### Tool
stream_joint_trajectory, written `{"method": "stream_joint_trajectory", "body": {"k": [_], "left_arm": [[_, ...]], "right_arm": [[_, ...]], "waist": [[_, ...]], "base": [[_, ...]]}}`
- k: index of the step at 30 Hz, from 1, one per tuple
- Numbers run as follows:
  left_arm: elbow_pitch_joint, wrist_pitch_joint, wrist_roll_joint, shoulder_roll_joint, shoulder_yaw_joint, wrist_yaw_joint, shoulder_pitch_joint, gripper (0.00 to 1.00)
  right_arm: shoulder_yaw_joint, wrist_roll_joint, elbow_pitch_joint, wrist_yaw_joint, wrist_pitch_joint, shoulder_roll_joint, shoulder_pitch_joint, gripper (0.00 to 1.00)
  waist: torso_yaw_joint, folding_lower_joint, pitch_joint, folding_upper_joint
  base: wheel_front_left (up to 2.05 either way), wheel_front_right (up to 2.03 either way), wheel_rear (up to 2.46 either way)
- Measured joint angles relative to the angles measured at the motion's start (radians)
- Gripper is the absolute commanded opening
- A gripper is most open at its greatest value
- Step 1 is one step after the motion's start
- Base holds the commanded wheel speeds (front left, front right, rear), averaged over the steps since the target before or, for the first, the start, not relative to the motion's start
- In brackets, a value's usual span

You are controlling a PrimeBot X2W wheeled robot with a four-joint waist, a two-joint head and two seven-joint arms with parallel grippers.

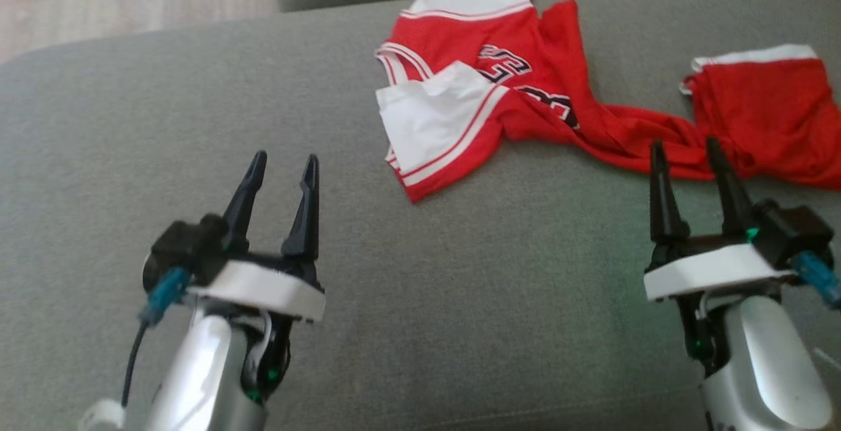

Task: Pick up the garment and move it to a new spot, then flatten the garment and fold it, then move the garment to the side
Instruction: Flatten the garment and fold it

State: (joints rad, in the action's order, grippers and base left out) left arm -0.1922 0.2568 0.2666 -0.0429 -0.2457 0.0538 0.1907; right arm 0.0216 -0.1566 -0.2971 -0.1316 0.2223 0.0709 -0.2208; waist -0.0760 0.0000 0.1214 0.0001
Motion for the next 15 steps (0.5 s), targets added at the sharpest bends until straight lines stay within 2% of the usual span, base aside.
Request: {"method": "stream_joint_trajectory", "body": {"k": [5, 9, 15], "left_arm": [[-0.095, 0.0, -0.027, 0.0, -0.012, 0.005, 0.104, 1.0], [-0.259, -0.008, -0.057, 0.002, -0.046, 0.016, 0.226, 1.0], [-0.503, -0.083, -0.073, 0.001, -0.067, 0.035, 0.442, 1.0]], "right_arm": [[-0.003, 0.008, 0.087, 0.0, -0.037, -0.008, 0.0, 1.0], [-0.003, 0.008, 0.117, 0.0, -0.048, -0.013, 0.001, 1.0], [0.017, -0.007, 0.124, 0.0, -0.048, -0.018, 0.002, 1.0]], "waist": [[-0.034, 0.0, 0.041, 0.0], [-0.062, 0.0, 0.078, 0.0], [-0.117, 0.0, 0.133, 0.0]], "base": [[0.0, 0.0, 0.0], [0.0, 0.0, 0.0], [0.0, 0.0, 0.0]]}}
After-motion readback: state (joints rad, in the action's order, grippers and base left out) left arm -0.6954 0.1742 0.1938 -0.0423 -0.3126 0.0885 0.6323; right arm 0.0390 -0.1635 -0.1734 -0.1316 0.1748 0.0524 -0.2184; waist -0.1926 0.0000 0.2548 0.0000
